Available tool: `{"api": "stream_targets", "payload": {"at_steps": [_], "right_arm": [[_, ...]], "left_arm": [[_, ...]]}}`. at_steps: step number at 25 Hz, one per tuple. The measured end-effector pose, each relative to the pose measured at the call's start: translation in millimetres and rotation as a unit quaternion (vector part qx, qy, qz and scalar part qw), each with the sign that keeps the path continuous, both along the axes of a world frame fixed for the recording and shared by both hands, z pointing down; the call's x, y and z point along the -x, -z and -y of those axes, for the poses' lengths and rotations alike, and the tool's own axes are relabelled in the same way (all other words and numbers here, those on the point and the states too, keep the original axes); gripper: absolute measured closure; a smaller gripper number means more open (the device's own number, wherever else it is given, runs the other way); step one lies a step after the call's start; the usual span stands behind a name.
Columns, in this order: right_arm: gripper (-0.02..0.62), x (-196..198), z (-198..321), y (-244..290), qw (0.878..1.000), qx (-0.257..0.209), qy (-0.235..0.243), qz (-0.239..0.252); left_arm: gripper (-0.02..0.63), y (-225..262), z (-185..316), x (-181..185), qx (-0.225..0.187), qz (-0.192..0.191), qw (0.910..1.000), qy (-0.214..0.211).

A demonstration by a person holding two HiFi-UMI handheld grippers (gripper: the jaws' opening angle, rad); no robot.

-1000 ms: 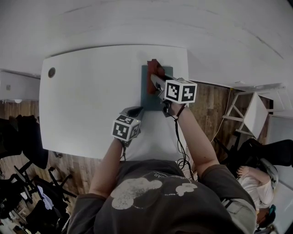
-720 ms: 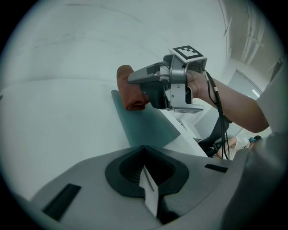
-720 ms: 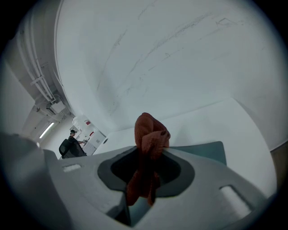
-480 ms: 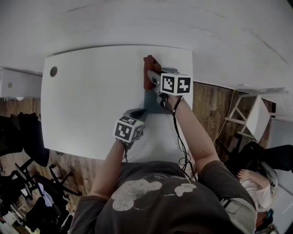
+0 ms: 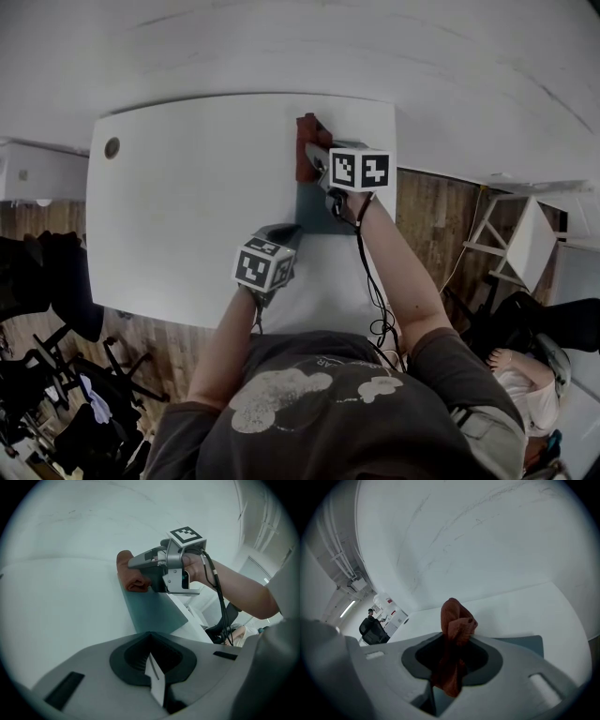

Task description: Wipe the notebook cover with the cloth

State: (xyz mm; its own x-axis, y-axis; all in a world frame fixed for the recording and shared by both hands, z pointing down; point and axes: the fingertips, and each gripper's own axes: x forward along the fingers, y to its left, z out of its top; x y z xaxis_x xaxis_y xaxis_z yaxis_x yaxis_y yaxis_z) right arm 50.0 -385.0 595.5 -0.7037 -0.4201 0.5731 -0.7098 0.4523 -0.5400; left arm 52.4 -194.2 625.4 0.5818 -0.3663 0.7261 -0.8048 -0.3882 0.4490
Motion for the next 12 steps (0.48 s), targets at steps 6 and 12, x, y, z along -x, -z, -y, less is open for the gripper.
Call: {"api": "stream_targets", "payload": {"at_steps": [6,12], "right_arm": [[0.488,-11.3,1.5,-0.7,1.000,0.002,-0.006,0.001],[0.488,-28.7,4.2,-3.3,1.000,0.003,-0.019,-0.005]], "left_arm": [[0.607,0.1,0.5,-1.4,0.001,0.001,1.0000,0.003],[0.607,-1.1,0.9,-1.7,0.005,-0.003,1.0000,0.002]]}}
